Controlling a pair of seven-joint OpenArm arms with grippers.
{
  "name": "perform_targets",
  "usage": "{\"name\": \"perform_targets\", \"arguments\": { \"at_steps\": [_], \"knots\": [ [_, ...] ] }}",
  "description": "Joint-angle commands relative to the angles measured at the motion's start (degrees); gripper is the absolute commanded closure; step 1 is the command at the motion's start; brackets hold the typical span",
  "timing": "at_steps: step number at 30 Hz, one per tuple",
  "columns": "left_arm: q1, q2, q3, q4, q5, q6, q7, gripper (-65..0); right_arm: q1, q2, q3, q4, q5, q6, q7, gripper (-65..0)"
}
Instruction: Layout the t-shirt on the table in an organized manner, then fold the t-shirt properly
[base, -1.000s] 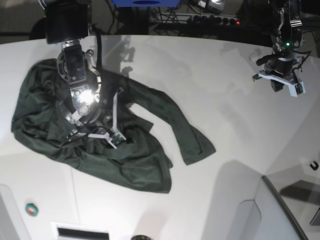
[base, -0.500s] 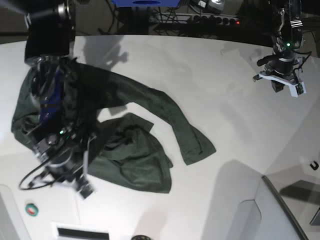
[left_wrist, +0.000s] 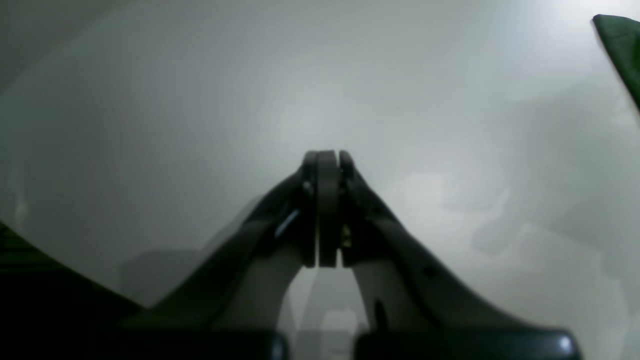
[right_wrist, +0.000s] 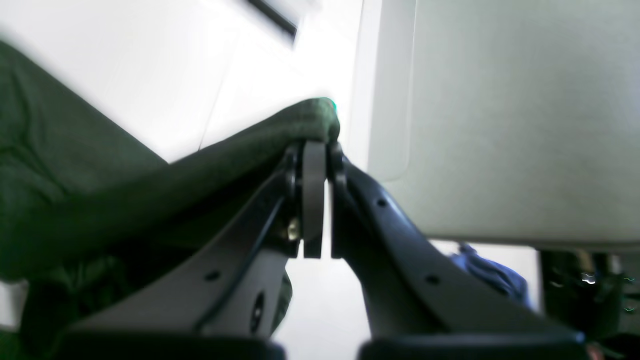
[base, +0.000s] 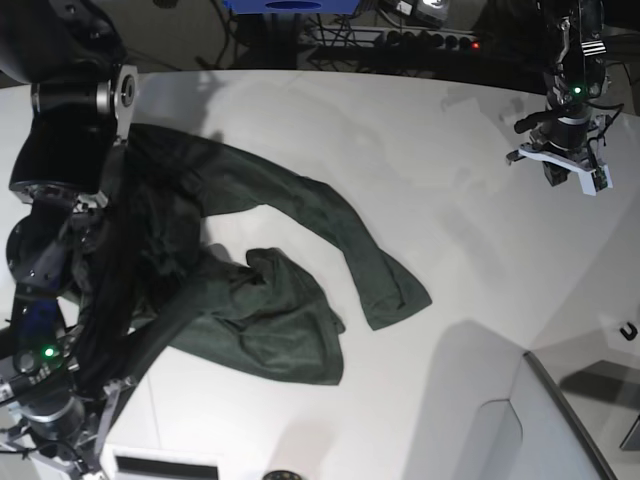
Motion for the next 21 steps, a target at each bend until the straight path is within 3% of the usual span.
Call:
{"name": "perform_targets", "arguments": {
  "at_steps": [1, 4, 6, 10, 12, 14, 17, 19, 21],
  "knots": [
    [-0.05, -0.75, -0.39, 0.75, 0.12, 0.17, -1.36, 0.0, 2.52, 0.27, 1.74, -2.17, -0.09, -0.37, 2.68, -0.8],
    [-0.05, -0.75, -0.13, 0.75, 0.12, 0.17, -1.36, 0.0, 5.51, 0.27, 8.24, -12.28, -0.09, -0.46, 8.65, -1.2],
    [-0.05, -0.66, -0.04, 0.83, 0.12, 0.17, -1.36, 0.0, 7.98, 0.44, 13.08, -19.4, -0.09, -2.92, 12.79, -1.4],
    [-0.05, -0.66, 0.05, 0.92, 0.12, 0.17, -1.18, 0.0, 11.93, 0.71, 22.57, -30.21, 0.08, -15.14, 24.83, -2.0],
    [-0.05, -0.57, 0.05, 1.01, 0.12, 0.17, -1.18, 0.0, 12.46, 0.79, 23.8, -32.85, 0.08, -20.32, 29.23, -6.9],
    [-0.05, -0.57, 0.14, 1.1, 0.12, 0.17, -1.1, 0.0, 12.2, 0.79, 21.96, -33.64, -0.09, -23.05, 27.82, -20.4],
    [-0.05, -0.48, 0.14, 1.1, 0.12, 0.17, -1.1, 0.0, 10.35, 1.85, 14.48, -32.5, -1.06, -22.96, 15.51, -44.1],
    [-0.05, -0.48, 0.14, 1.1, 0.12, 0.17, -1.1, 0.0, 8.15, 2.02, 10.35, -28.37, -0.18, -22.87, 9.09, -46.4],
    [-0.05, -0.48, 0.14, 1.19, 0.12, 0.17, -1.1, 0.0, 2.61, 1.85, 9.83, -19.57, 3.78, -22.79, 9.62, -45.0]
  ]
}}
